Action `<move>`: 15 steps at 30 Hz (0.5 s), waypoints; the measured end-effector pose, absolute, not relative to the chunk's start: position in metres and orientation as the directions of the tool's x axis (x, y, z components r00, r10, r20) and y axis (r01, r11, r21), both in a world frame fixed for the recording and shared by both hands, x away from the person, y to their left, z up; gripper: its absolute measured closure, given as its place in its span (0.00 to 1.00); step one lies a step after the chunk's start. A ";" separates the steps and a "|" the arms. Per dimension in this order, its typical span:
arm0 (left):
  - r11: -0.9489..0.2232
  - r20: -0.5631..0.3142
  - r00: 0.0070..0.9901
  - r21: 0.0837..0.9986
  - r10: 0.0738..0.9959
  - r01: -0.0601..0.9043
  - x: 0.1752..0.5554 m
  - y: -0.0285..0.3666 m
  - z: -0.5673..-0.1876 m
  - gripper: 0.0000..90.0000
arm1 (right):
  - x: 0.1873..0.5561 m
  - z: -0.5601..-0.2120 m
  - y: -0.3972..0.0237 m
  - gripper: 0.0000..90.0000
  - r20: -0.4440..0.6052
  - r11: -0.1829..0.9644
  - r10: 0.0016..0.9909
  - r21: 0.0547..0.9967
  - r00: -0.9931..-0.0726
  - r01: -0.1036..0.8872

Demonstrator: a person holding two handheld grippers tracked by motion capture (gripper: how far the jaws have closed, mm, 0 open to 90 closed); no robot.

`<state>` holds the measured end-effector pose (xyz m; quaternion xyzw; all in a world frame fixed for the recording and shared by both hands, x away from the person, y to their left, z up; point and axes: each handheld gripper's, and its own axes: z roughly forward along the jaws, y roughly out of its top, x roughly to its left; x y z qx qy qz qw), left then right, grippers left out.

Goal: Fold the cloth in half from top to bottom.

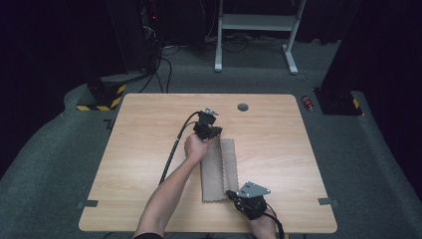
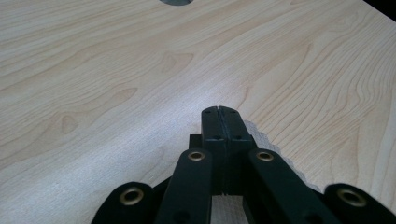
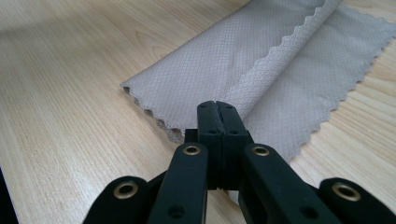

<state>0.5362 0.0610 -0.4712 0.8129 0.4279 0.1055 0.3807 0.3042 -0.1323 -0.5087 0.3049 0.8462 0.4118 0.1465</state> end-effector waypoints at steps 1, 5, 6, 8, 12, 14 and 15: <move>-0.347 -0.152 0.613 0.708 0.776 0.615 0.536 0.059 -0.473 1.00 | 0.304 -0.509 -0.133 1.00 0.002 0.476 0.637 0.786 -0.771 0.395; -0.356 -0.150 0.619 0.704 0.771 0.615 0.537 0.053 -0.476 1.00 | 0.302 -0.512 -0.137 1.00 0.002 0.477 0.643 0.781 -0.766 0.402; -0.359 -0.149 0.621 0.703 0.770 0.614 0.537 0.052 -0.476 1.00 | 0.302 -0.512 -0.137 1.00 0.002 0.477 0.643 0.781 -0.766 0.402; -0.360 -0.152 0.623 0.701 0.768 0.615 0.537 0.048 -0.477 1.00 | 0.301 -0.513 -0.139 1.00 0.006 0.473 0.647 0.781 -0.762 0.408; -0.381 -0.134 0.631 0.695 0.764 0.610 0.538 0.043 -0.480 1.00 | 0.300 -0.513 -0.142 1.00 0.006 0.470 0.656 0.779 -0.755 0.415; -0.383 -0.133 0.632 0.695 0.763 0.609 0.538 0.042 -0.481 1.00 | 0.300 -0.513 -0.144 1.00 0.002 0.474 0.659 0.776 -0.753 0.417; -0.386 -0.132 0.633 0.692 0.762 0.609 0.538 0.041 -0.481 1.00 | 0.300 -0.514 -0.145 0.99 0.002 0.473 0.661 0.775 -0.751 0.419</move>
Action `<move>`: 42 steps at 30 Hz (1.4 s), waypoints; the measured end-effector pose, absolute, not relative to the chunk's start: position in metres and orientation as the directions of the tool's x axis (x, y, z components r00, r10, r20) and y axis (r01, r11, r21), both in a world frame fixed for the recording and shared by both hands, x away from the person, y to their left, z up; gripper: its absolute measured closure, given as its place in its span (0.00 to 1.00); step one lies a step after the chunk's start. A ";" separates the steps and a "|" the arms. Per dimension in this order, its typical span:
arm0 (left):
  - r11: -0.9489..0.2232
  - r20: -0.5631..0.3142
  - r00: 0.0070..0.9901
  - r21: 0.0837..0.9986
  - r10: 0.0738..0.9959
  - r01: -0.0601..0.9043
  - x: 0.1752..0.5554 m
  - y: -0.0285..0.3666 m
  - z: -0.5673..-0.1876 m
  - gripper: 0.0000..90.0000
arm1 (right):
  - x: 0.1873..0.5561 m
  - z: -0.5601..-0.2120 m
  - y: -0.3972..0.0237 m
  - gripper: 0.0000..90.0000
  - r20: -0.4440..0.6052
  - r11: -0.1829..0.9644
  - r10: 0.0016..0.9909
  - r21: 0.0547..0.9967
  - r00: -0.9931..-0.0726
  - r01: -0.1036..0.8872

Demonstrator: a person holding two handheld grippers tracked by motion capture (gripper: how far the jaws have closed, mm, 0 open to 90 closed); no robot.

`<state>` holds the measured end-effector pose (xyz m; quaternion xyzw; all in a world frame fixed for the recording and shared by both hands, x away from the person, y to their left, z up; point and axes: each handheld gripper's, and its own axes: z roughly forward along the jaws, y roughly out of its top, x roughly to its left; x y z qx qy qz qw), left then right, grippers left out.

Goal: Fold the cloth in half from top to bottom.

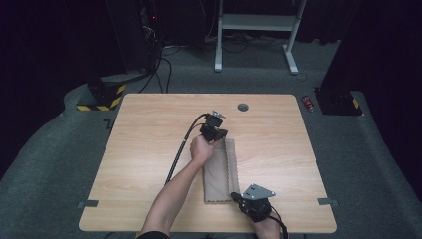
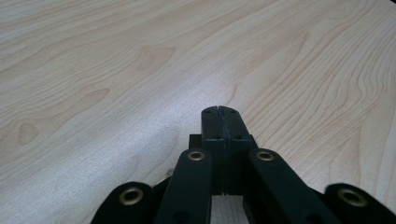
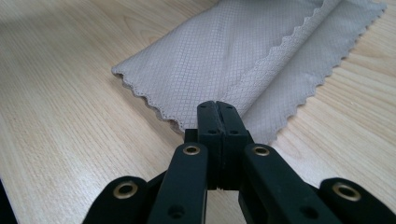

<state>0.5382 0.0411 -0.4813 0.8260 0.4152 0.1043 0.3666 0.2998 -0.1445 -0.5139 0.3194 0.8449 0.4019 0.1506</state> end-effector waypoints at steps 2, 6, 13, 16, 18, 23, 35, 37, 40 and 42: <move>-0.384 -0.135 0.632 0.692 0.763 0.611 0.538 0.040 -0.482 1.00 | 0.300 -0.515 -0.146 0.99 0.003 0.473 0.665 0.772 -0.747 0.424; -0.392 -0.133 0.633 0.683 0.763 0.616 0.539 0.037 -0.485 1.00 | 0.300 -0.516 -0.147 0.99 0.008 0.468 0.671 0.771 -0.741 0.432; -0.403 -0.128 0.634 0.673 0.763 0.620 0.541 0.031 -0.491 1.00 | 0.302 -0.519 -0.150 0.99 0.018 0.463 0.678 0.766 -0.735 0.445; -0.406 -0.130 0.633 0.666 0.763 0.626 0.542 0.029 -0.494 1.00 | 0.303 -0.519 -0.153 0.99 0.013 0.463 0.683 0.765 -0.730 0.448; -0.412 -0.129 0.637 0.663 0.760 0.626 0.541 0.028 -0.495 0.99 | 0.305 -0.520 -0.155 0.98 0.018 0.461 0.686 0.763 -0.727 0.454; -0.398 -0.131 0.627 0.669 0.768 0.628 0.539 0.032 -0.489 0.72 | 0.307 -0.519 -0.161 0.86 0.038 0.446 0.696 0.759 -0.717 0.474; -0.423 -0.114 0.667 0.692 0.736 0.585 0.468 0.072 -0.474 0.55 | 0.338 -0.501 -0.169 0.79 0.041 0.401 0.727 0.785 -0.686 0.472; -0.439 -0.104 0.671 0.681 0.734 0.586 0.451 0.078 -0.480 0.54 | 0.348 -0.504 -0.164 0.78 0.023 0.423 0.730 0.770 -0.683 0.478; -0.451 -0.089 0.669 0.672 0.738 0.587 0.430 0.086 -0.490 0.52 | 0.360 -0.505 -0.153 0.76 -0.014 0.454 0.728 0.759 -0.686 0.466; -0.451 -0.086 0.665 0.670 0.742 0.589 0.418 0.091 -0.495 0.52 | 0.365 -0.506 -0.149 0.76 -0.026 0.461 0.729 0.757 -0.684 0.462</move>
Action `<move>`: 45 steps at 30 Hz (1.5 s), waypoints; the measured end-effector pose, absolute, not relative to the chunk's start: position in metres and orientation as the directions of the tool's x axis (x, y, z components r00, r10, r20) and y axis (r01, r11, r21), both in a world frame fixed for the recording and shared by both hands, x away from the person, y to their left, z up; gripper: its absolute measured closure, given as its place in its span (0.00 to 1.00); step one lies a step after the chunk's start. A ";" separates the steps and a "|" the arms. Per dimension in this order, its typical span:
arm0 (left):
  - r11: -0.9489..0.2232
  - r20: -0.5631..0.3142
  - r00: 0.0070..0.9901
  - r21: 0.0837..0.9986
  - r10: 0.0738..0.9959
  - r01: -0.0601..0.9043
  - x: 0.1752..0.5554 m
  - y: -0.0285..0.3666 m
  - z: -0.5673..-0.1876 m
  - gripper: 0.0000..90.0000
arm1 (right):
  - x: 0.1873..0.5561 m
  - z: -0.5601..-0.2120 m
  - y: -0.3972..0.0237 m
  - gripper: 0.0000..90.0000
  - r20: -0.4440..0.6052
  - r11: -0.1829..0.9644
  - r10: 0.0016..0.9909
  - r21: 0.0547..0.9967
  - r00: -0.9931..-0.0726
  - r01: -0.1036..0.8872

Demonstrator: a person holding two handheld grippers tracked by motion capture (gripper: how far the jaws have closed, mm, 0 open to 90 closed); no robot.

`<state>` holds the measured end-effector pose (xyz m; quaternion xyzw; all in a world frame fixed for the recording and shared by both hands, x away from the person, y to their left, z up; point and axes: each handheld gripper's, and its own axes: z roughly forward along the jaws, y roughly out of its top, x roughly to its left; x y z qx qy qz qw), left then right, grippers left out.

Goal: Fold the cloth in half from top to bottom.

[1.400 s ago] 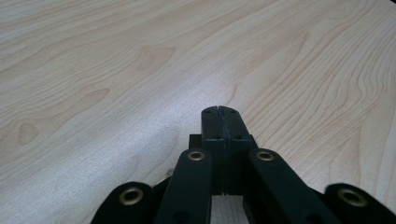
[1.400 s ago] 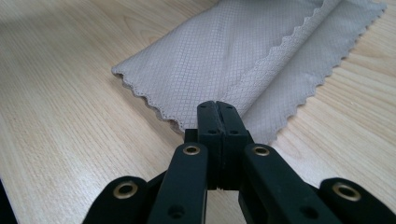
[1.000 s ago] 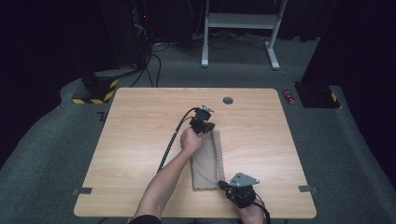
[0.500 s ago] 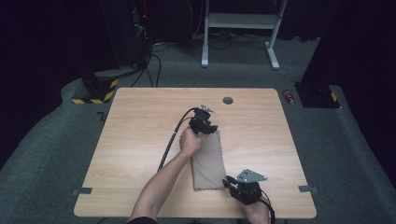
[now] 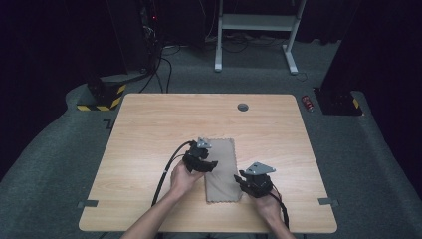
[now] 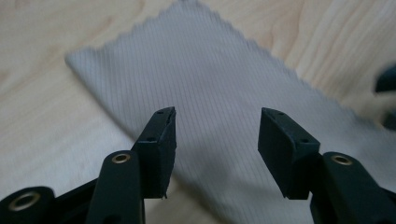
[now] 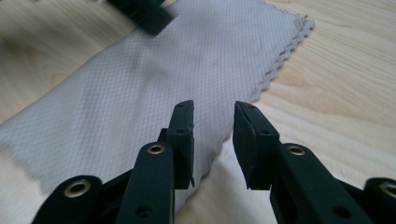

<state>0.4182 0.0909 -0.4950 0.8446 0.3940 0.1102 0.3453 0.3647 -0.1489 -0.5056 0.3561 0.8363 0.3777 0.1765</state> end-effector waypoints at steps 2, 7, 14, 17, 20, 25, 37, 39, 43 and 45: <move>-0.451 -0.078 0.661 0.671 0.746 0.589 0.411 0.093 -0.499 0.52 | 0.371 -0.506 -0.144 0.76 -0.037 0.472 0.728 0.751 -0.685 0.462; -0.476 -0.036 0.655 0.658 0.755 0.584 0.401 0.098 -0.506 0.52 | 0.380 -0.510 -0.136 0.78 -0.050 0.506 0.721 0.720 -0.691 0.475; -0.482 -0.015 0.651 0.659 0.759 0.577 0.391 0.103 -0.511 0.51 | 0.385 -0.516 -0.137 0.80 -0.066 0.527 0.721 0.698 -0.689 0.485; -0.479 -0.009 0.645 0.663 0.764 0.576 0.388 0.106 -0.512 0.51 | 0.387 -0.516 -0.139 0.81 -0.071 0.530 0.722 0.696 -0.688 0.485; -0.466 -0.020 0.634 0.660 0.773 0.589 0.385 0.108 -0.511 0.51 | 0.388 -0.516 -0.140 0.81 -0.072 0.532 0.722 0.694 -0.688 0.486; -0.428 -0.089 0.650 0.684 0.754 0.590 0.368 0.111 -0.507 0.49 | 0.389 -0.516 -0.139 0.81 -0.074 0.536 0.719 0.692 -0.691 0.483; -0.471 -0.042 0.667 0.675 0.744 0.568 0.341 0.106 -0.514 0.46 | 0.389 -0.516 -0.140 0.81 -0.078 0.539 0.717 0.692 -0.693 0.480; -0.495 -0.008 0.672 0.670 0.741 0.554 0.338 0.105 -0.514 0.45 | 0.389 -0.516 -0.140 0.81 -0.073 0.535 0.720 0.691 -0.690 0.486; -0.495 -0.008 0.670 0.667 0.743 0.557 0.335 0.108 -0.514 0.45 | 0.390 -0.515 -0.139 0.81 -0.080 0.543 0.716 0.689 -0.693 0.481; -0.500 -0.003 0.671 0.665 0.741 0.555 0.335 0.109 -0.513 0.45 | 0.390 -0.515 -0.139 0.81 -0.077 0.541 0.717 0.688 -0.693 0.484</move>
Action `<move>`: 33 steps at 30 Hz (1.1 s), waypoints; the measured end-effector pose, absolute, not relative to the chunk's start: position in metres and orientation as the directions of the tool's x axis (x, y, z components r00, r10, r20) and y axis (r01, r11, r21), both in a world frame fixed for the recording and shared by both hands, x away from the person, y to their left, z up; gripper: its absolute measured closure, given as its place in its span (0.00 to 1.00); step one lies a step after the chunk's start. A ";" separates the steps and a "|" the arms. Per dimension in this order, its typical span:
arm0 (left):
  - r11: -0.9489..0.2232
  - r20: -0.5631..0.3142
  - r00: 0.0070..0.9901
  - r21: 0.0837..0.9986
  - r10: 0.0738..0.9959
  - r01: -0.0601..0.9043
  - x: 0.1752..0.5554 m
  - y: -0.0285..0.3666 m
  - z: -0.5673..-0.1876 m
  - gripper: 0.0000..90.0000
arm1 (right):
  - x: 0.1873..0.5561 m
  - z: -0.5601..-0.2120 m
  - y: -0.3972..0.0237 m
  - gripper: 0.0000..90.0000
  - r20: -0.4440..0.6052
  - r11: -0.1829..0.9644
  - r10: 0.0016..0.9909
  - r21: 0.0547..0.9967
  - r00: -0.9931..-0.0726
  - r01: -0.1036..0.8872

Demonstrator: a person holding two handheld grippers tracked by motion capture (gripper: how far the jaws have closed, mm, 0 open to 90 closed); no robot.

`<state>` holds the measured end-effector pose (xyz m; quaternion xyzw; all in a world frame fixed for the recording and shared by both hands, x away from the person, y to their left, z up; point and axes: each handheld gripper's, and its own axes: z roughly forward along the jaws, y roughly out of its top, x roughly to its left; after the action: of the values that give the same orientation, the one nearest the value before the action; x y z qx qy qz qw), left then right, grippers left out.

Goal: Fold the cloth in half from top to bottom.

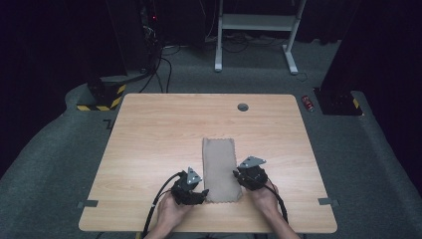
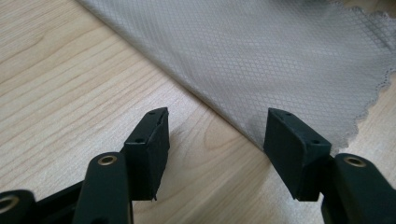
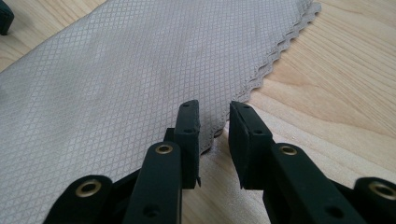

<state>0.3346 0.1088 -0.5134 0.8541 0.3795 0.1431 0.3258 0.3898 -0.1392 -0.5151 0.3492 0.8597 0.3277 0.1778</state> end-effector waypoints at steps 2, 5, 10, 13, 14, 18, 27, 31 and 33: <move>-0.502 -0.004 0.673 0.662 0.740 0.556 0.335 0.109 -0.513 0.45 | 0.390 -0.515 -0.139 0.81 -0.081 0.545 0.717 0.685 -0.693 0.484; -0.503 -0.008 0.673 0.658 0.739 0.560 0.335 0.108 -0.513 0.45 | 0.390 -0.514 -0.138 0.81 -0.086 0.548 0.718 0.682 -0.691 0.485; -0.513 -0.008 0.679 0.649 0.734 0.561 0.337 0.109 -0.512 0.46 | 0.390 -0.513 -0.137 0.81 -0.082 0.548 0.721 0.675 -0.688 0.494; -0.519 -0.006 0.685 0.648 0.729 0.558 0.338 0.110 -0.511 0.46 | 0.390 -0.513 -0.137 0.81 -0.078 0.548 0.721 0.673 -0.689 0.498; -0.521 -0.004 0.687 0.648 0.727 0.555 0.338 0.111 -0.511 0.46 | 0.390 -0.513 -0.137 0.81 -0.077 0.548 0.720 0.673 -0.690 0.497; -0.510 -0.008 0.679 0.655 0.734 0.558 0.337 0.115 -0.512 0.47 | 0.389 -0.513 -0.135 0.81 -0.072 0.551 0.713 0.673 -0.698 0.493; -0.487 -0.048 0.671 0.649 0.740 0.584 0.341 0.126 -0.511 0.47 | 0.392 -0.505 -0.137 0.73 0.012 0.485 0.713 0.714 -0.701 0.505; -0.433 -0.109 0.651 0.662 0.751 0.611 0.354 0.133 -0.507 0.45 | 0.401 -0.500 -0.139 0.73 0.029 0.459 0.729 0.720 -0.684 0.520; -0.405 -0.127 0.638 0.676 0.759 0.616 0.363 0.136 -0.502 0.44 | 0.408 -0.497 -0.140 0.74 0.050 0.438 0.743 0.718 -0.667 0.541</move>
<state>0.3629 0.1364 -0.5019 0.8320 0.4132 0.1007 0.3563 0.4079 -0.1403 -0.4974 0.3838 0.8365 0.3659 0.1381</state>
